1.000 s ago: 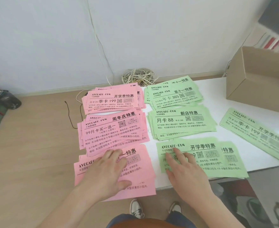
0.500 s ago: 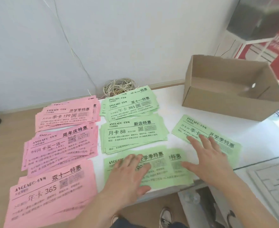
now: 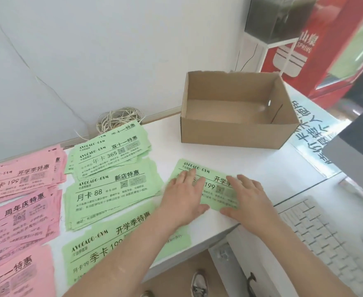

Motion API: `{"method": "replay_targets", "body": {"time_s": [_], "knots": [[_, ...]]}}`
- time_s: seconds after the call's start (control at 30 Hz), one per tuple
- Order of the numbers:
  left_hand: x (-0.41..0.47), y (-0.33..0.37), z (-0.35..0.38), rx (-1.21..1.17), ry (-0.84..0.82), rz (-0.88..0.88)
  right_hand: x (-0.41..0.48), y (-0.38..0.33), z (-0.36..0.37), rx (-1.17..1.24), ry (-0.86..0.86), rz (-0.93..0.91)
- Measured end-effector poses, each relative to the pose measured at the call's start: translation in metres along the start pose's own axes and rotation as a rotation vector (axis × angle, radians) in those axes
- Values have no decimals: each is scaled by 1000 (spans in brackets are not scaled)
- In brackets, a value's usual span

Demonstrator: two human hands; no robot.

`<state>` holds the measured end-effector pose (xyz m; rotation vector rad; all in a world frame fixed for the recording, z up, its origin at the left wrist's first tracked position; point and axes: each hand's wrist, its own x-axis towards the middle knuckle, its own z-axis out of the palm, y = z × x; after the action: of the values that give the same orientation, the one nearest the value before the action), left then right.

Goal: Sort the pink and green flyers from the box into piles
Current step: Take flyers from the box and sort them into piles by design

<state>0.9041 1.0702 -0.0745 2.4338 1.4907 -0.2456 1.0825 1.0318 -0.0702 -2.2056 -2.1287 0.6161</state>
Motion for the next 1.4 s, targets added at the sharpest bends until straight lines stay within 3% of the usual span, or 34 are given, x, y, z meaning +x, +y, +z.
{"method": "replay_targets", "body": {"time_s": [0.13, 0.3, 0.47, 0.57, 0.7, 0.8, 0.93, 1.07, 1.23, 1.4], "knots": [[18, 6, 0, 33, -40, -56, 1, 21, -7, 52, -3, 147], [20, 14, -1, 79, -35, -64, 7, 29, -10, 413, 31, 230], [14, 21, 6, 229, 0, -51, 4, 33, -15, 177, 64, 225], [13, 15, 5, 227, 98, -3, 7, 39, -18, 450, 56, 261], [17, -2, -10, 24, 113, 100, 11, 49, -24, 973, -7, 362], [18, -10, -16, -11, 13, 188, 14, 52, -24, 1018, 38, 371], [24, -17, -23, -35, -43, 223, 15, 56, -27, 1259, 175, 404], [28, -22, -28, -206, 23, 72, 16, 63, -25, 1214, 151, 421], [31, -30, -15, -684, 283, -335, 18, 59, -17, 815, 103, 380], [28, -29, -10, -838, 281, -356, 23, 55, -15, 571, 166, 315]]}}
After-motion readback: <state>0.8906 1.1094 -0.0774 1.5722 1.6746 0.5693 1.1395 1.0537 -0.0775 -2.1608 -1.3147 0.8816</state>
